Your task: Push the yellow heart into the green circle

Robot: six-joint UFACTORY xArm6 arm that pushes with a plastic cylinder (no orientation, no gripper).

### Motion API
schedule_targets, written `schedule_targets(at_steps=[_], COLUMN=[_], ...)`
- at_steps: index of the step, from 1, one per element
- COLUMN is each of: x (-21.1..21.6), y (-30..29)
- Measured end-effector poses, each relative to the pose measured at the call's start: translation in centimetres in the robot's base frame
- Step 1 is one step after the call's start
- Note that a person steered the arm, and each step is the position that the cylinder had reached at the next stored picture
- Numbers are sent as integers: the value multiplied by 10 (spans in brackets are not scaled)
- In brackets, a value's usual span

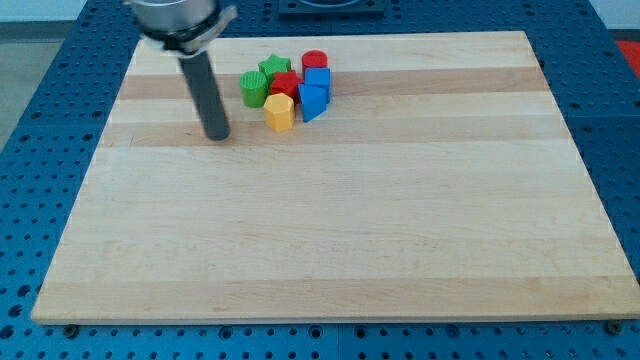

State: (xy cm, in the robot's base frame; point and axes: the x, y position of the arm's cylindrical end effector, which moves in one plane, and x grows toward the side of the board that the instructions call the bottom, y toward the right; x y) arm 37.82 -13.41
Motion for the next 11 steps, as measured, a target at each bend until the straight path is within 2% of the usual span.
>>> schedule_targets(at_steps=[1, 2, 3, 4, 6, 8, 9, 10, 11], x=[6, 36, 38, 17, -14, -16, -17, -14, -12], y=[-2, -75, -136, -138, -87, -6, 7, -13, -57])
